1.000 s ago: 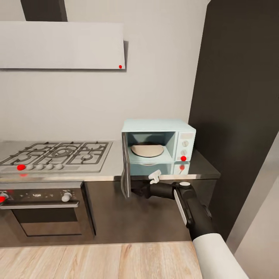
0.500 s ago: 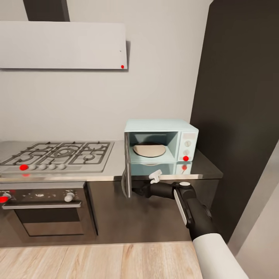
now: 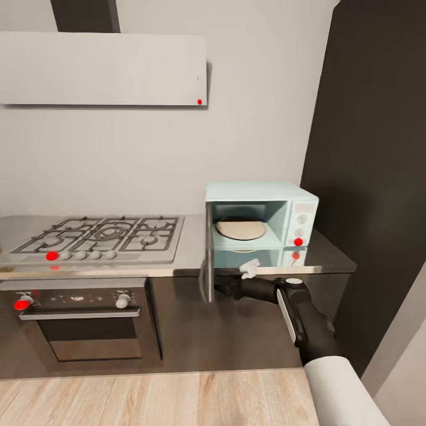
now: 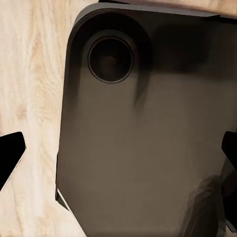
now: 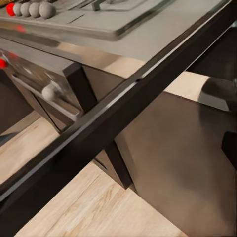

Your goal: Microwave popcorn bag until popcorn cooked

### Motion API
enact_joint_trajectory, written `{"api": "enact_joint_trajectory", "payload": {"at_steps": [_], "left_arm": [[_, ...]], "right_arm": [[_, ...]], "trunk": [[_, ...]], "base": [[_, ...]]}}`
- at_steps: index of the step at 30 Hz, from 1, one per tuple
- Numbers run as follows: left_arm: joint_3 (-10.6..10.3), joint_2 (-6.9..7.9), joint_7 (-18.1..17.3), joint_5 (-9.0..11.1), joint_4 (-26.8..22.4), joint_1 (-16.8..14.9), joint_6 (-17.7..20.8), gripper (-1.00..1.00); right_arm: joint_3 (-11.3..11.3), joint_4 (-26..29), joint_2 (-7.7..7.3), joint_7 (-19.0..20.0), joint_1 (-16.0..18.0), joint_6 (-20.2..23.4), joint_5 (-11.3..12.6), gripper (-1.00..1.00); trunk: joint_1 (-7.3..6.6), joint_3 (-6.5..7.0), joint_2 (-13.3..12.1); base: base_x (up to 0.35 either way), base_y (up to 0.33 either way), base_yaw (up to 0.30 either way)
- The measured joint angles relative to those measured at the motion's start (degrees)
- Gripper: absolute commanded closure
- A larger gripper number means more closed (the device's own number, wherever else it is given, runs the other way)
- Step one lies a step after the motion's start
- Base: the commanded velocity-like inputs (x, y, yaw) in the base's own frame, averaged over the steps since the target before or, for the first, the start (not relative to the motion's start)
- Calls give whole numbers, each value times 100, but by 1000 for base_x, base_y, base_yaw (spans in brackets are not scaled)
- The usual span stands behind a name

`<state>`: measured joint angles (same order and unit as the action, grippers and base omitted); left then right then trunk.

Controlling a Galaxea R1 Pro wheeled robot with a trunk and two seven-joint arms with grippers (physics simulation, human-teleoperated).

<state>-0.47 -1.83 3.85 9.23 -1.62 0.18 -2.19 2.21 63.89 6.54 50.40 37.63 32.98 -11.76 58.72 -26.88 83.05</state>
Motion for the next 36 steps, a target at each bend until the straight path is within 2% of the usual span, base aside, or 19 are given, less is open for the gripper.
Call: {"api": "enact_joint_trajectory", "payload": {"at_steps": [5,18,20,21,23,25,27,29,33,35,36], "left_arm": [[-2,0,0,0,0,0,1,-100],[-2,0,4,0,0,0,1,-100],[0,0,4,0,1,-1,1,-100],[-1,0,5,0,2,-2,1,-100],[-2,0,5,0,2,-1,2,-100],[-3,0,4,2,1,-1,5,-100],[-2,0,4,6,2,-1,8,-100],[-1,0,1,14,2,-2,9,-100],[0,0,3,17,2,-2,9,-100],[1,0,4,17,2,-2,9,-100],[2,0,5,16,2,-2,9,-100]], "right_arm": [[68,-5,-16,-10,-2,-3,-9,-100],[64,-3,-17,-12,0,-13,-18,-100],[-205,6,-165,-3,5,-29,-6,-100],[-284,8,-294,7,1,18,42,-100],[-275,9,-535,1,3,22,45,-100],[-108,10,-779,-10,4,21,44,-100],[234,6,-932,5,3,11,46,-100],[551,-41,-1021,21,3,-6,45,-100],[666,-356,-1309,-94,0,-55,29,-100],[670,-1097,-1370,-405,-5,-153,-6,-100],[661,-1620,-1376,-689,-7,-398,-9,-100]], "trunk": [[0,0,0],[0,0,0],[0,1,0],[1,0,0],[0,0,0],[0,0,0],[0,0,0],[0,0,0],[1,0,0],[1,-1,-1],[1,-1,-1]], "base": [[0,27,0],[0,0,0],[0,0,0],[0,0,0],[0,0,0],[0,0,0],[0,0,0],[0,0,0],[0,0,0],[0,0,0],[0,0,0]]}}
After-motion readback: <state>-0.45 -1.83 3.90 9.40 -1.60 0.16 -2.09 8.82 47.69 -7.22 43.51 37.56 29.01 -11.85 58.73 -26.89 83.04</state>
